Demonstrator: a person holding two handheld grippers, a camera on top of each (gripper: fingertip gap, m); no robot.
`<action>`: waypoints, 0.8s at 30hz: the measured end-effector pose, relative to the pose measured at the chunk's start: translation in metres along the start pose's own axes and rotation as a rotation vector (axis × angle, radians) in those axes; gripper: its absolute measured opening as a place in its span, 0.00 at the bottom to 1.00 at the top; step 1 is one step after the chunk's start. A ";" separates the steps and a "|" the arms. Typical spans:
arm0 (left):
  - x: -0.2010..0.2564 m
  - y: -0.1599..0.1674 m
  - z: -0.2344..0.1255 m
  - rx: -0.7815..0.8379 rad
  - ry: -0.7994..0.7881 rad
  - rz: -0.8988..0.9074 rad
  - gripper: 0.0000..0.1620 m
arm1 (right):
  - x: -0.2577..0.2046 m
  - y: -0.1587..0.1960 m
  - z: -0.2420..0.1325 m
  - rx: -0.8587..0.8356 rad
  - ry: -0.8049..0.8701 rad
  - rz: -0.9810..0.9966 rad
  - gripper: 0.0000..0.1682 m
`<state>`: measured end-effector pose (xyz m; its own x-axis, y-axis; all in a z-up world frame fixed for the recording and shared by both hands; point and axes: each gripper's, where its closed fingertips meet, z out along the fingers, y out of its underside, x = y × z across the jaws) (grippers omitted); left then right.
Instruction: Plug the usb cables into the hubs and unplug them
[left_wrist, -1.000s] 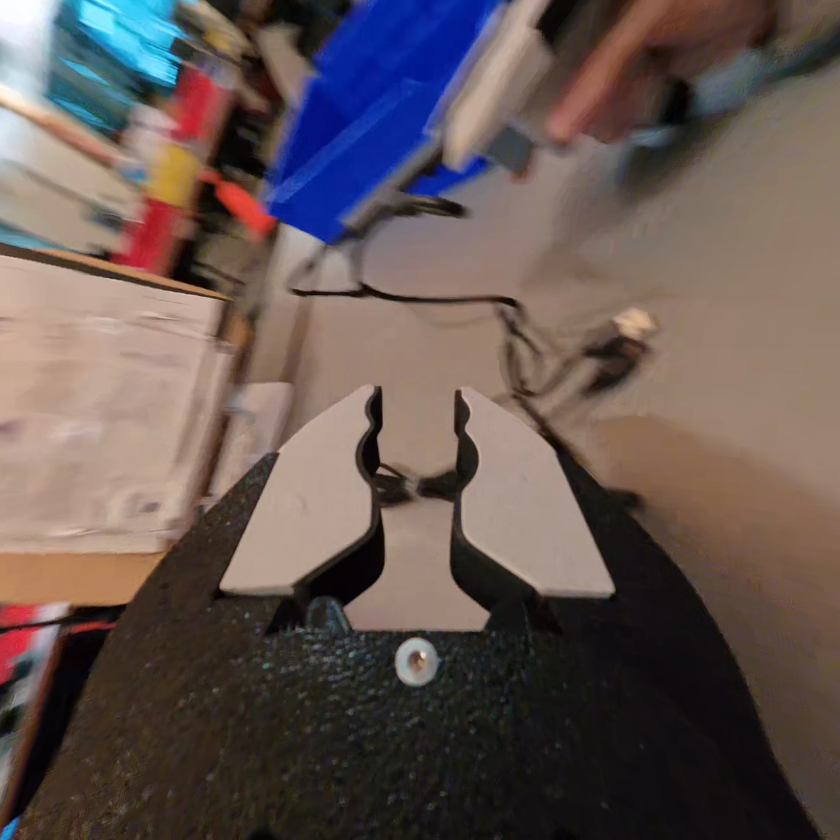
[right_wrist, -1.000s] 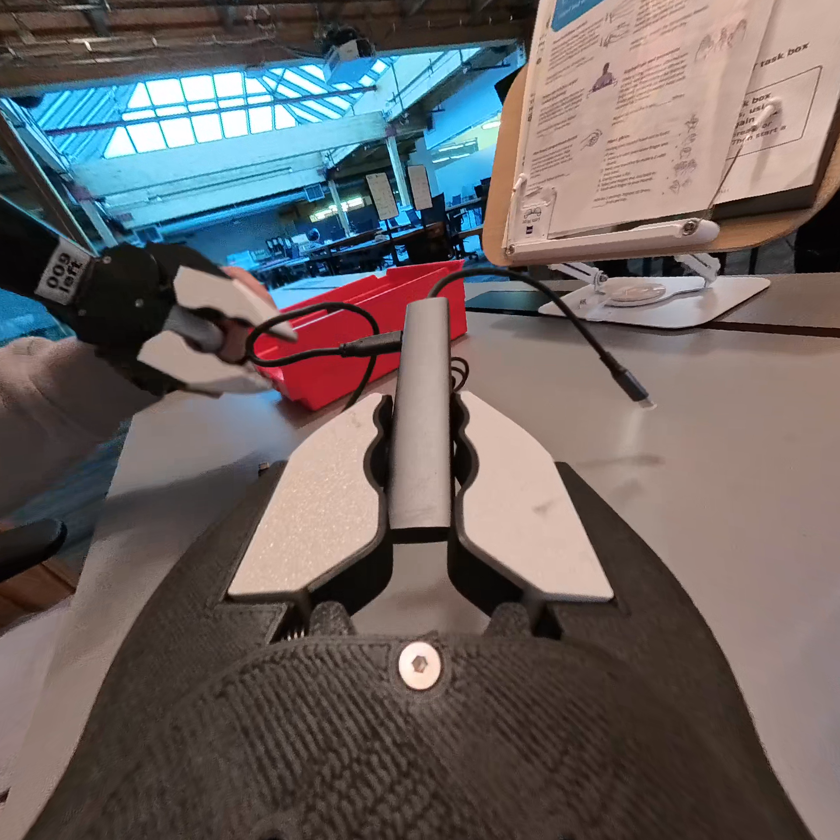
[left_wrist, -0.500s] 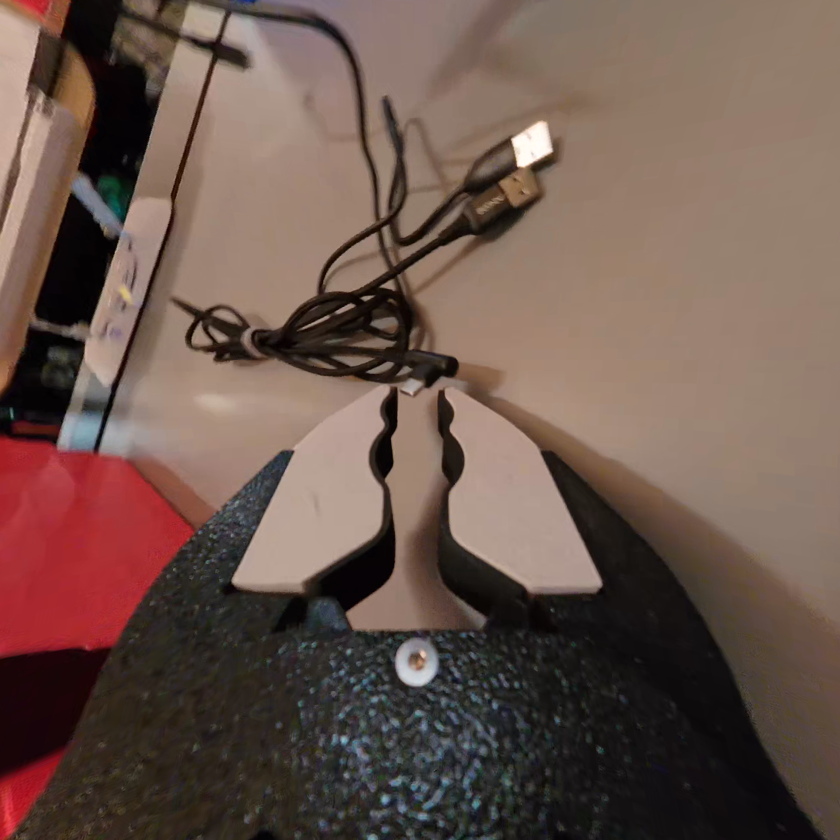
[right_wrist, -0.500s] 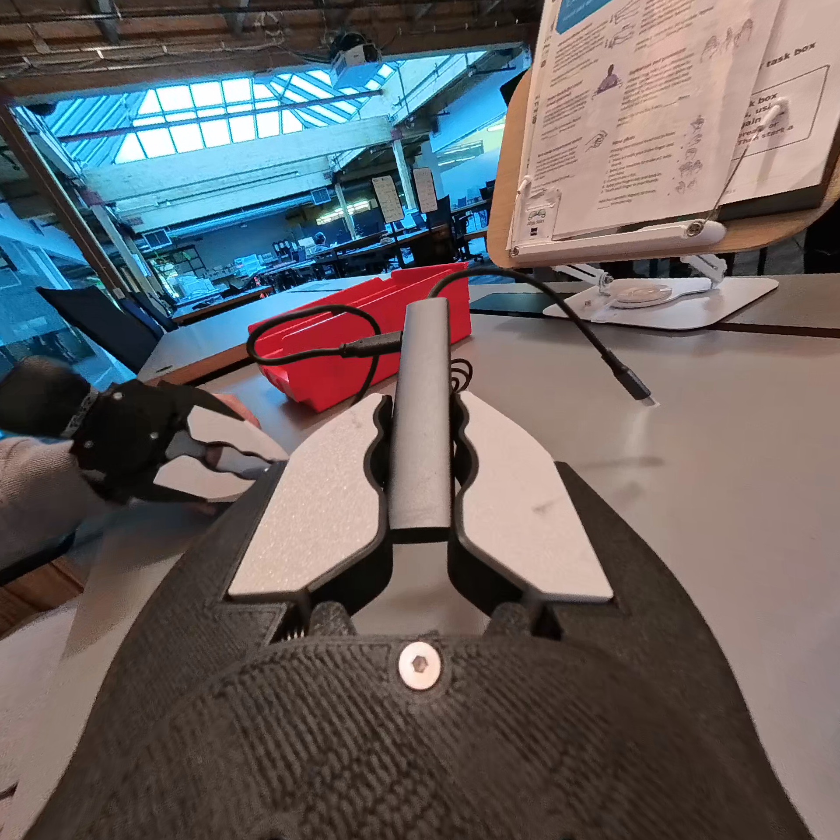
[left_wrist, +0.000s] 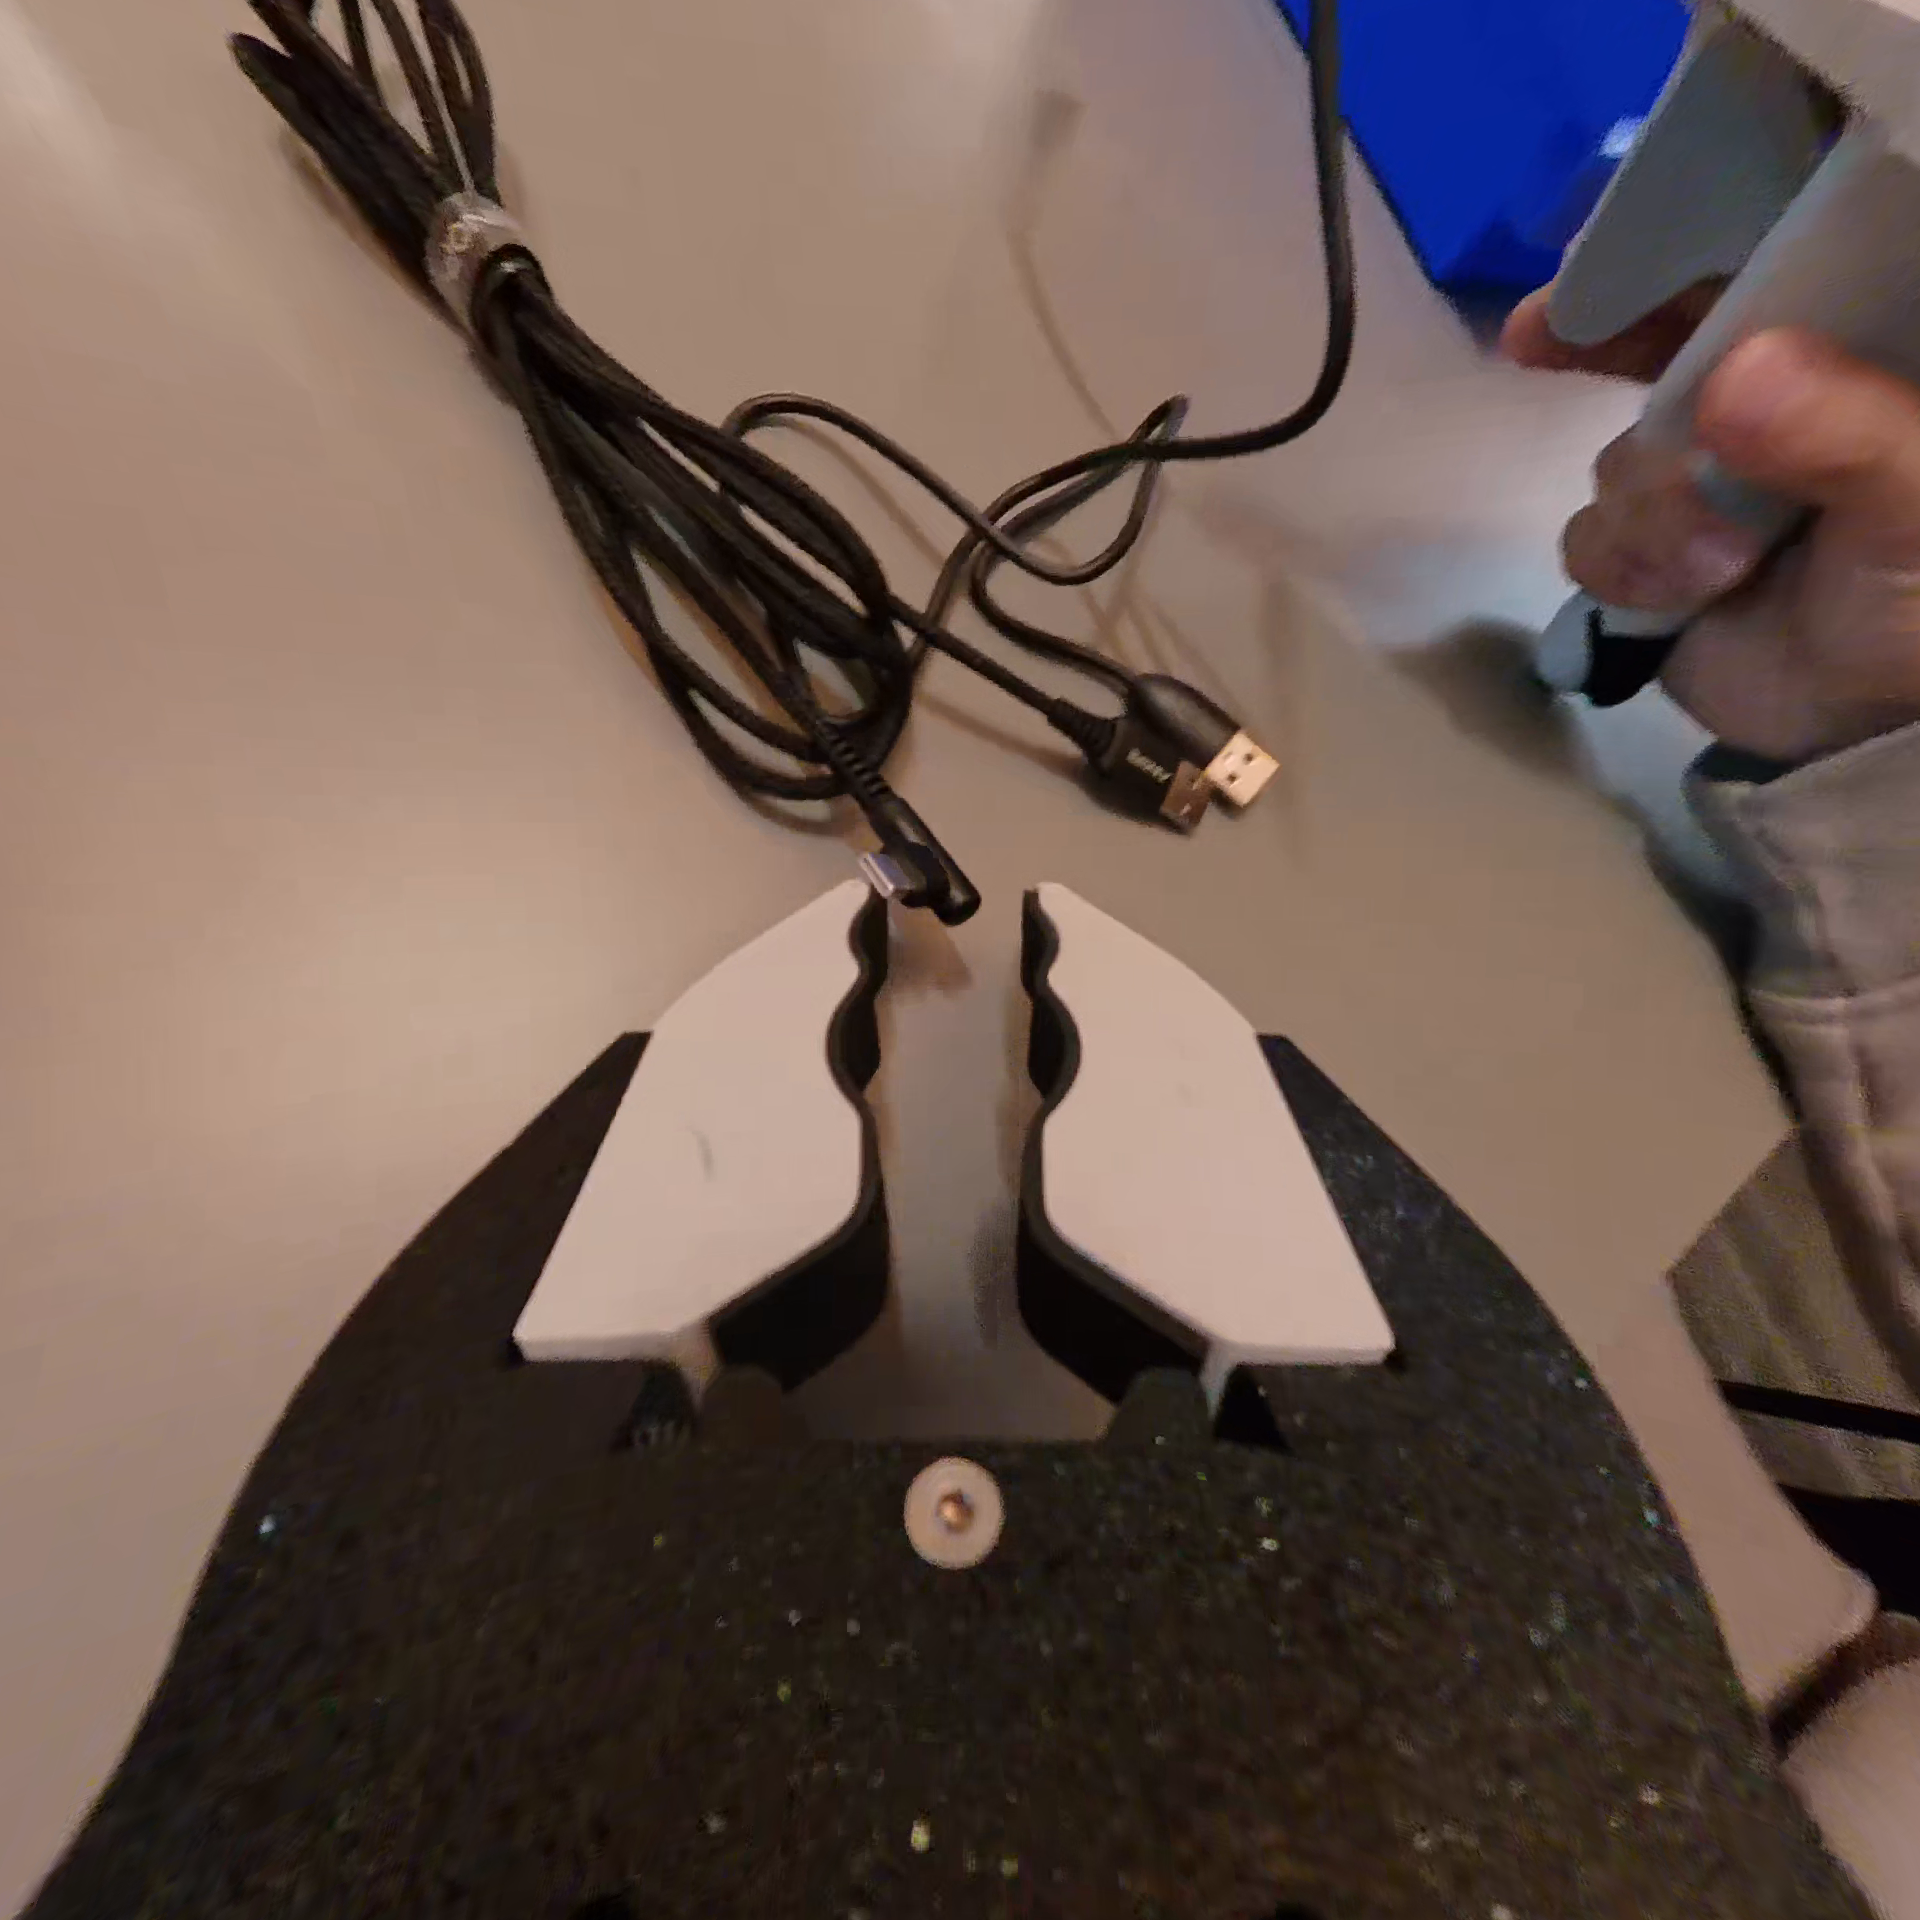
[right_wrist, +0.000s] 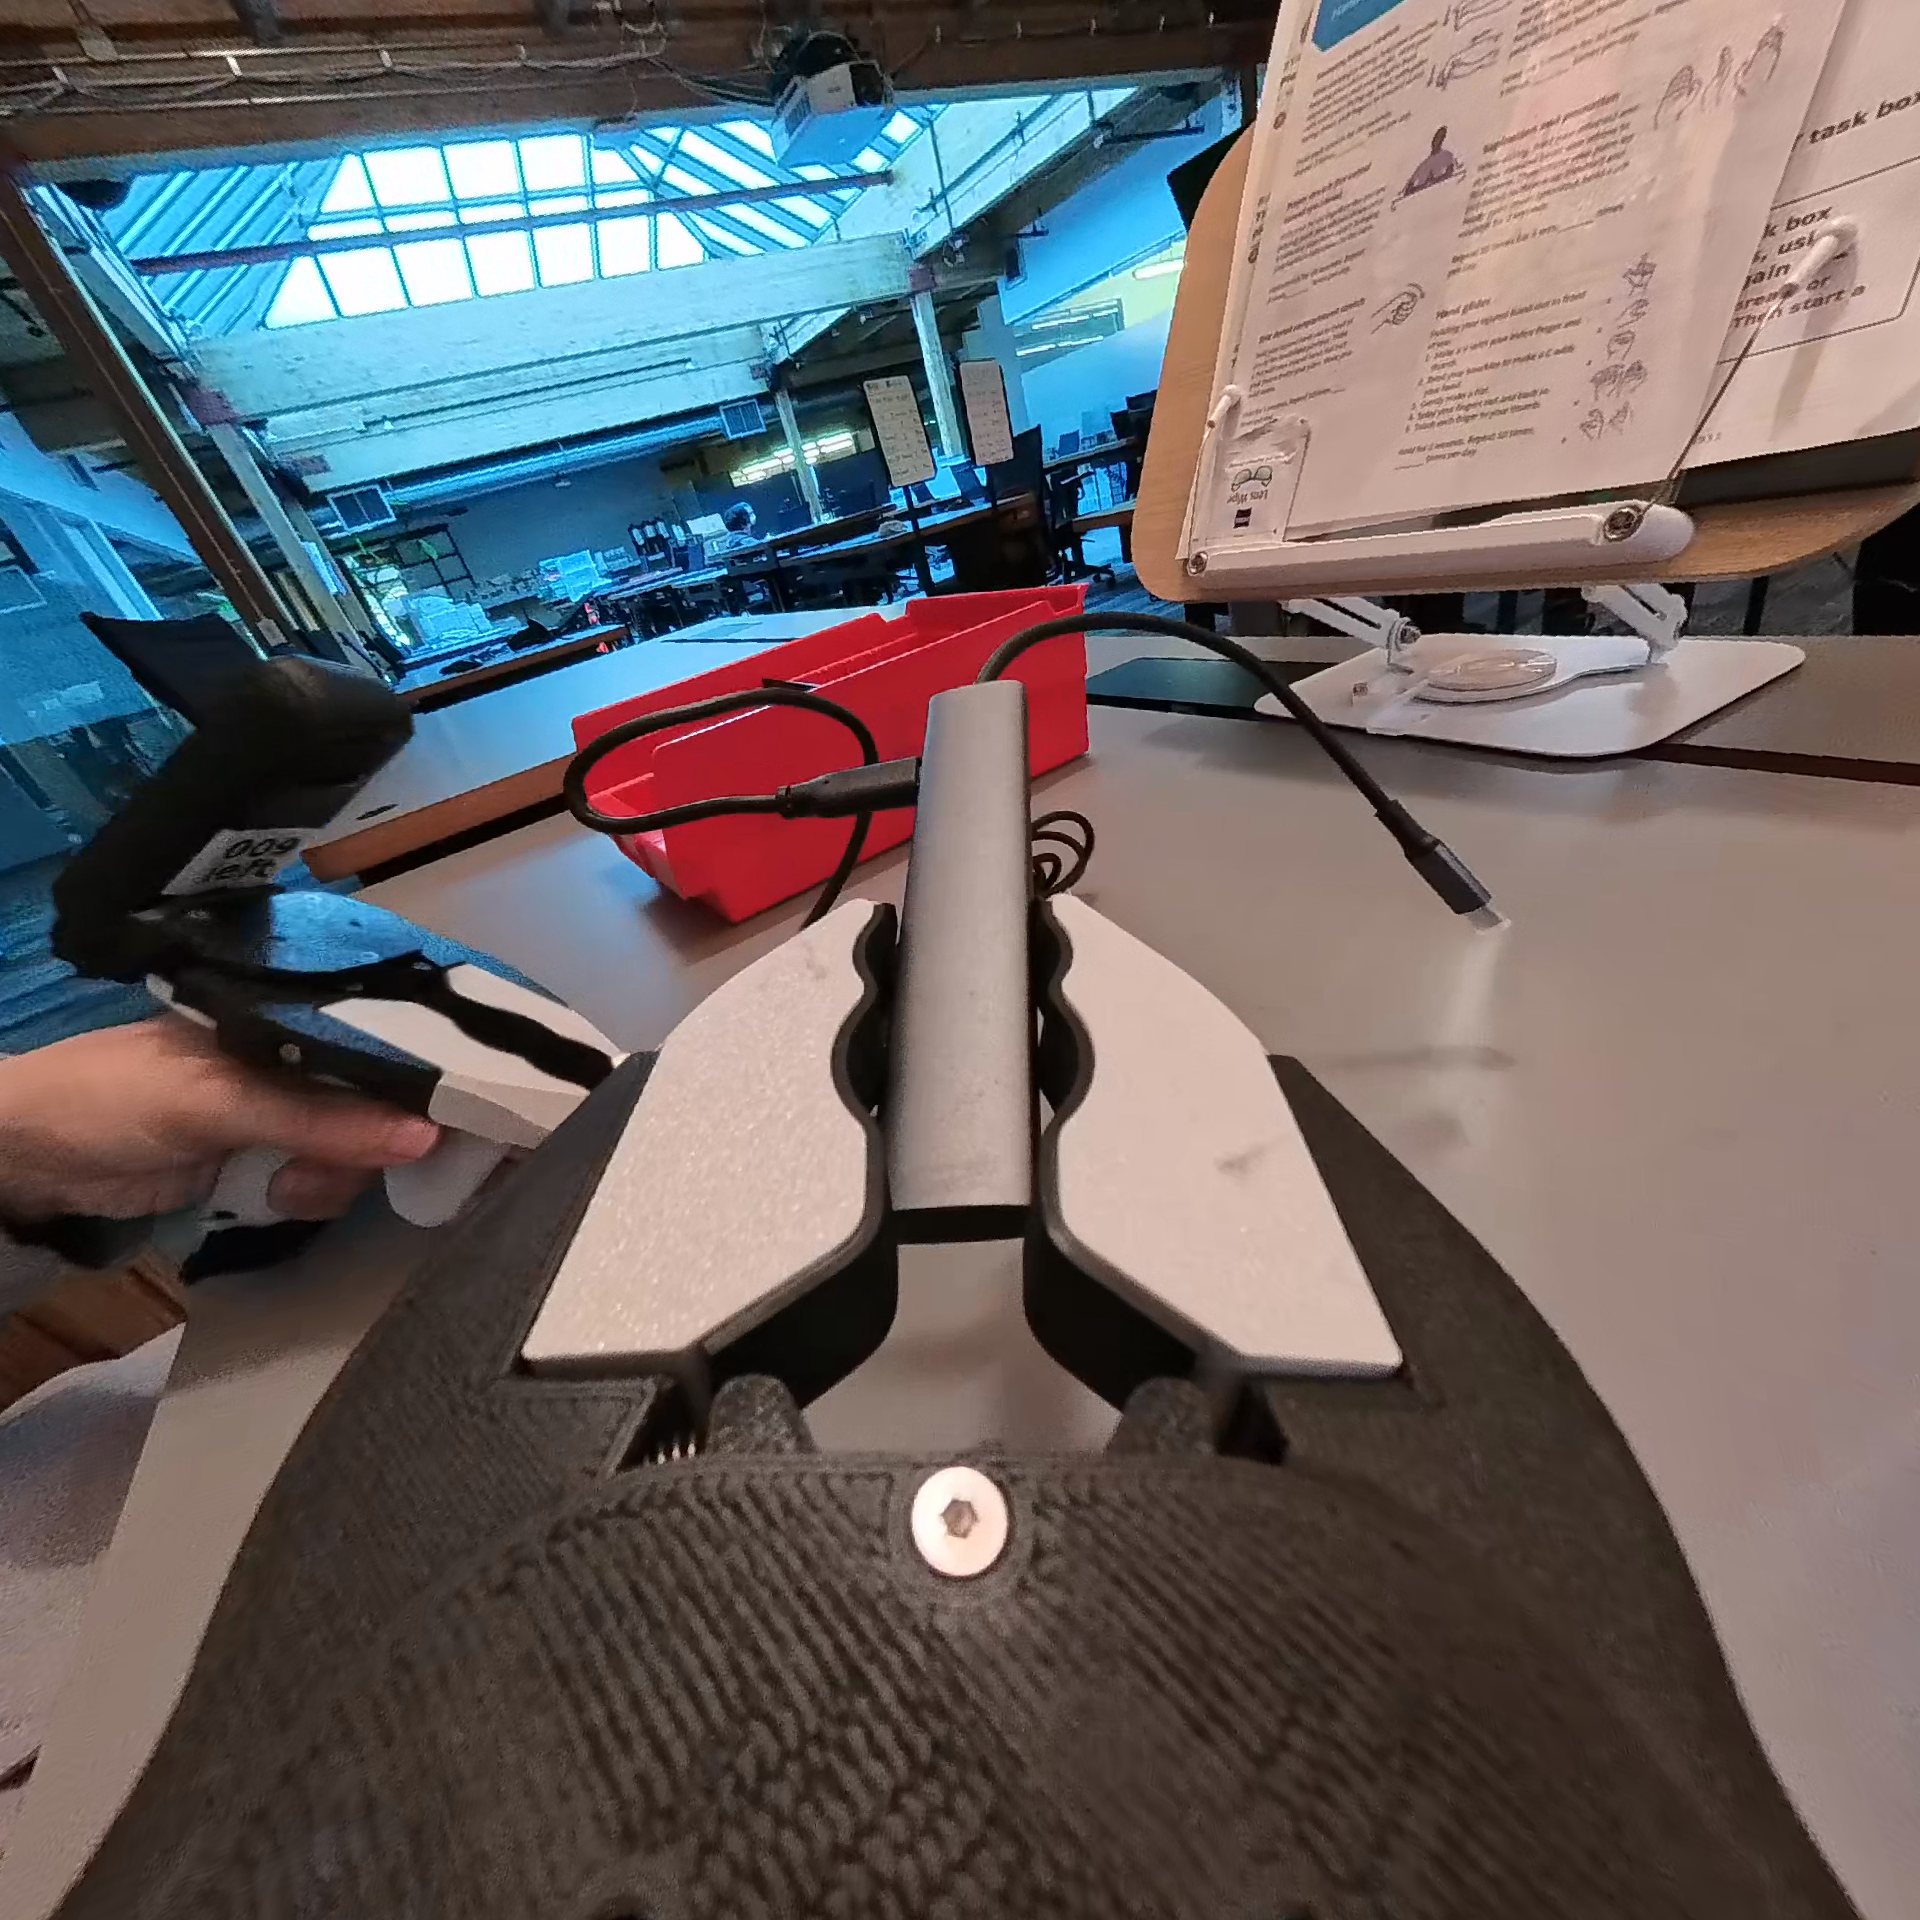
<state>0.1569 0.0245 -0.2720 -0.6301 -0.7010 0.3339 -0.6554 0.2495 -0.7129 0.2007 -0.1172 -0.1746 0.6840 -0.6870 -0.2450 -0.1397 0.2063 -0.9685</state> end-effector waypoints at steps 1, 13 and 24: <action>0.003 -0.002 0.001 0.014 0.024 -0.037 0.14 | 0.000 0.000 0.000 0.001 0.000 0.000 0.15; -0.028 -0.031 -0.022 0.239 -0.239 0.061 0.04 | -0.004 0.003 0.002 -0.022 -0.007 -0.032 0.15; -0.051 -0.136 -0.151 0.546 -0.747 0.768 0.00 | -0.003 0.000 0.000 -0.001 -0.016 -0.015 0.15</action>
<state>0.2153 0.1271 -0.0995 -0.2637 -0.7521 -0.6040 0.1621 0.5827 -0.7964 0.1982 -0.1152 -0.1742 0.6973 -0.6789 -0.2301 -0.1299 0.1960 -0.9720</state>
